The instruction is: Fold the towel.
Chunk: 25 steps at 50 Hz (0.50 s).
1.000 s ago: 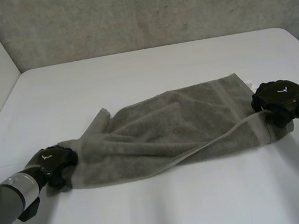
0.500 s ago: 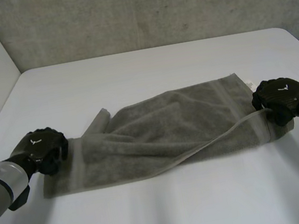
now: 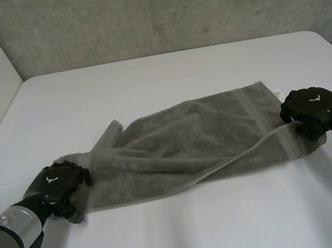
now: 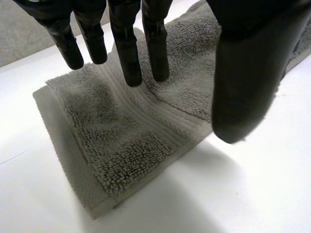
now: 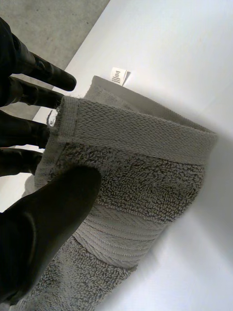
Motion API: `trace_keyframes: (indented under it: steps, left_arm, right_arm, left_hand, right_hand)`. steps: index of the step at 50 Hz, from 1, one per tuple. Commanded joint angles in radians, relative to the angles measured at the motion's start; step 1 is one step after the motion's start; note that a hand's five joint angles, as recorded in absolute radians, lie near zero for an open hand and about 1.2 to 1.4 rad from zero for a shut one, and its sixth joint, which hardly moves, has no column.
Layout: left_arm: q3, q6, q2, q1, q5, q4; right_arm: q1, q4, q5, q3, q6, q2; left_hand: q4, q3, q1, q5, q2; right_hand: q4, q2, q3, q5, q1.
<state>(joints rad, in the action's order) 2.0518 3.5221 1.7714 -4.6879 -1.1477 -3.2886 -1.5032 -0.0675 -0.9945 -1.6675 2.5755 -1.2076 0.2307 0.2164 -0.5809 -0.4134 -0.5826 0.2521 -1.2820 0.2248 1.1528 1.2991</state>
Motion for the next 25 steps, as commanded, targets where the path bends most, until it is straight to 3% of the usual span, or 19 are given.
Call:
trace_keyframes:
  steps: [1,25]
  left_arm:
    - [-0.002,0.000,0.013,-0.012,0.002,-0.029]
    - [-0.010,0.001,0.089,-0.012,-0.003,-0.088]
  right_arm:
    - [0.000,0.000,0.001,-0.001,0.000,0.000]
    - [-0.002,0.002,0.001,-0.006,-0.014,0.002]
  left_hand:
    - [-0.056,-0.042,-0.067,-0.060,-0.065]
    - [-0.056,-0.042,-0.102,-0.095,-0.101]
  right_hand:
    - [-0.078,-0.114,-0.050,0.069,0.097]
    - [-0.078,-0.114,-0.050,0.069,0.097]
